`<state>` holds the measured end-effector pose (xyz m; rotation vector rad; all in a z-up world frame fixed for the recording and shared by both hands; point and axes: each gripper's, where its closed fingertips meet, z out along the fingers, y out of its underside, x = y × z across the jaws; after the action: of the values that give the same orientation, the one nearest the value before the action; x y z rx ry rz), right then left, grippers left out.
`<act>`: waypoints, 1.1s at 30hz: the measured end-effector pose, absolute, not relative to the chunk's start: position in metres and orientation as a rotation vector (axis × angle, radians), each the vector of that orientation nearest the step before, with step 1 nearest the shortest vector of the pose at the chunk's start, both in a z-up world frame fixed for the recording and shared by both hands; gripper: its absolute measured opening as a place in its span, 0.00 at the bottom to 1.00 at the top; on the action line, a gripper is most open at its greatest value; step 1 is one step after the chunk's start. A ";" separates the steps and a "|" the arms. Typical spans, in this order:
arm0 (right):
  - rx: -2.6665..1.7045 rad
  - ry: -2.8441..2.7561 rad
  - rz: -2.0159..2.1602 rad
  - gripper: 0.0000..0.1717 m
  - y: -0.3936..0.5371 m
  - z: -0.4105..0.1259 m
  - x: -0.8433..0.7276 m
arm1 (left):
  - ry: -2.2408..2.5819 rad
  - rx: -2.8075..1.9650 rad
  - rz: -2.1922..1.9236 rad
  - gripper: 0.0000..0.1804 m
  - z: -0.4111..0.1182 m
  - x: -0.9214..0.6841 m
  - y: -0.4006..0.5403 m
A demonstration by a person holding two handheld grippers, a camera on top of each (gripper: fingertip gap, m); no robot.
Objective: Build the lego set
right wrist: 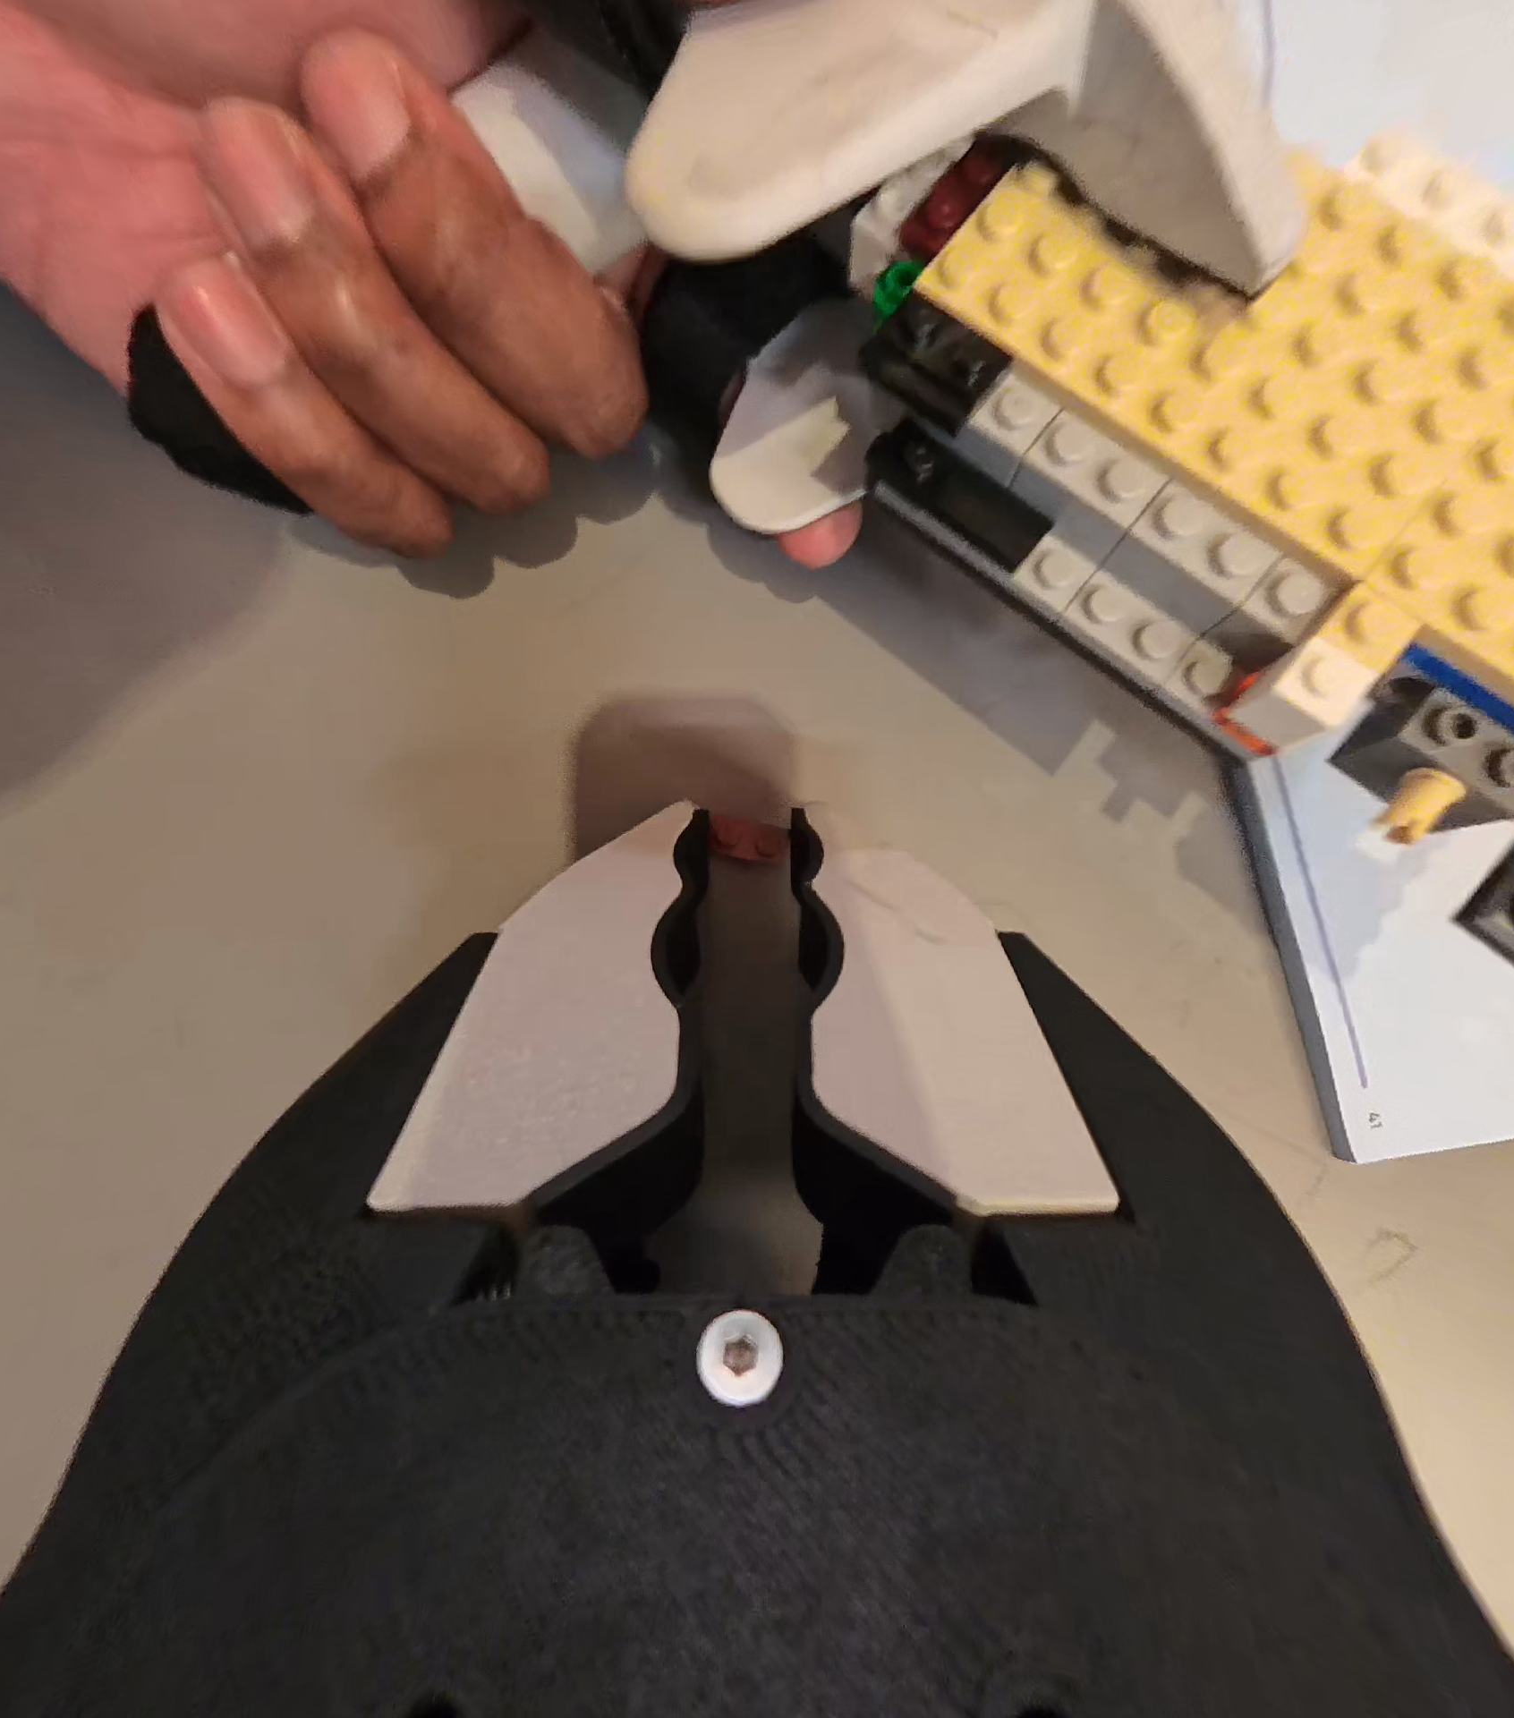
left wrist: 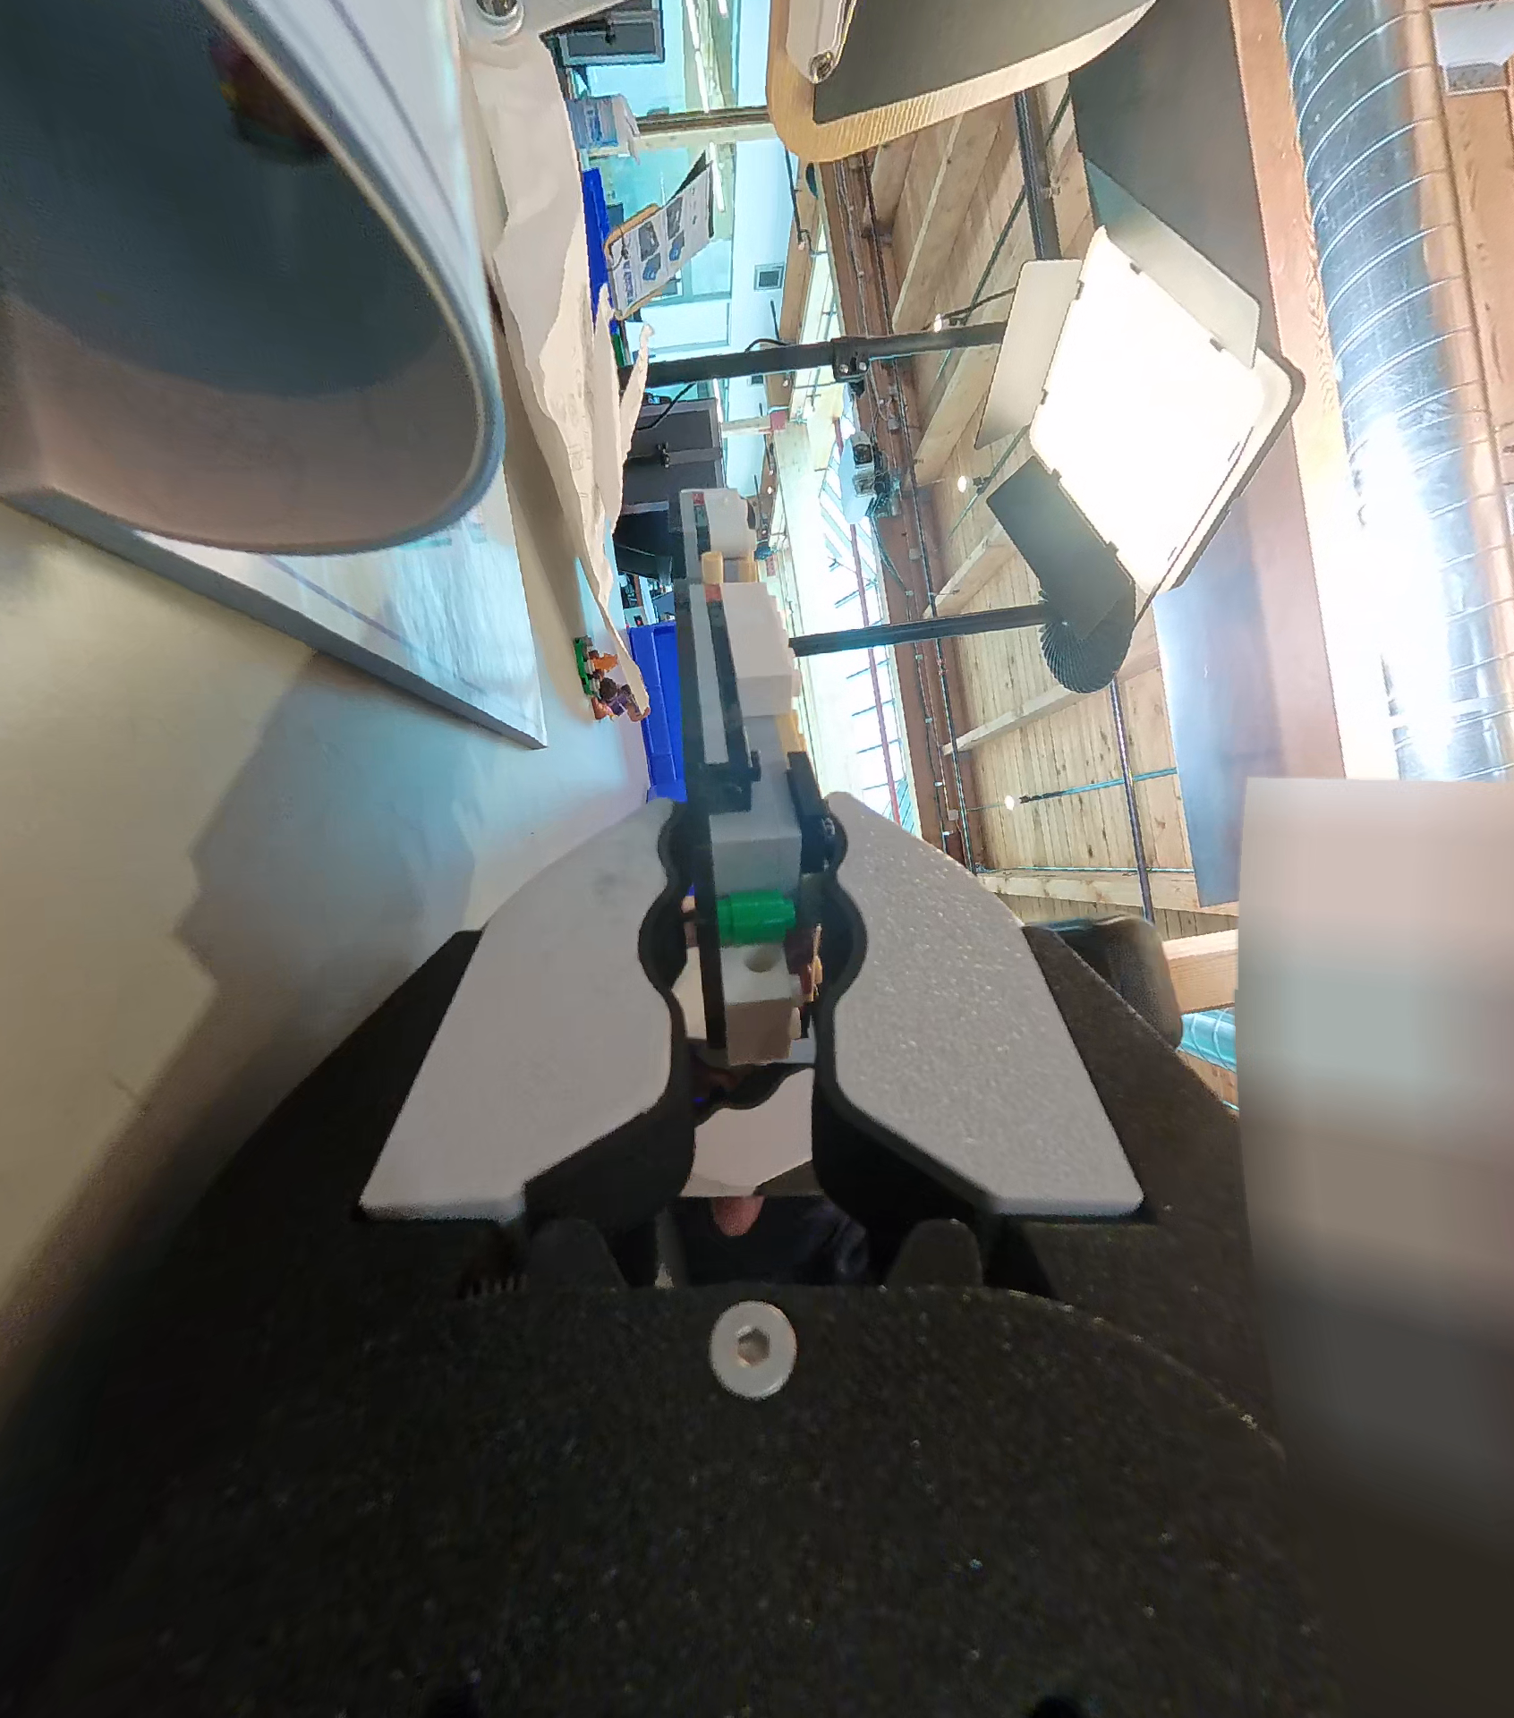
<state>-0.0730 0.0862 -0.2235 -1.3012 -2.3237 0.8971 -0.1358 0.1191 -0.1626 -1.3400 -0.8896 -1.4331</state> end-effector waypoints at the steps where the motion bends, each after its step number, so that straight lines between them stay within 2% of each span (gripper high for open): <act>1: -1.312 -2.297 0.919 0.09 0.087 -0.218 -0.075 | -0.894 -1.339 -1.436 0.14 -0.163 -0.135 0.119; 12: -1.345 -1.945 1.050 0.09 0.093 -0.152 -0.114 | -0.930 -1.306 -1.430 0.13 -0.165 -0.133 0.118; 33: -1.406 -1.870 1.066 0.10 0.097 -0.157 -0.127 | -0.969 -1.272 -1.455 0.13 -0.167 -0.136 0.117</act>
<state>-0.1275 0.0968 -0.1566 -1.4062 -1.8705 1.0658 -0.1359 0.1172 -0.1666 -1.2717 -0.9688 -1.4549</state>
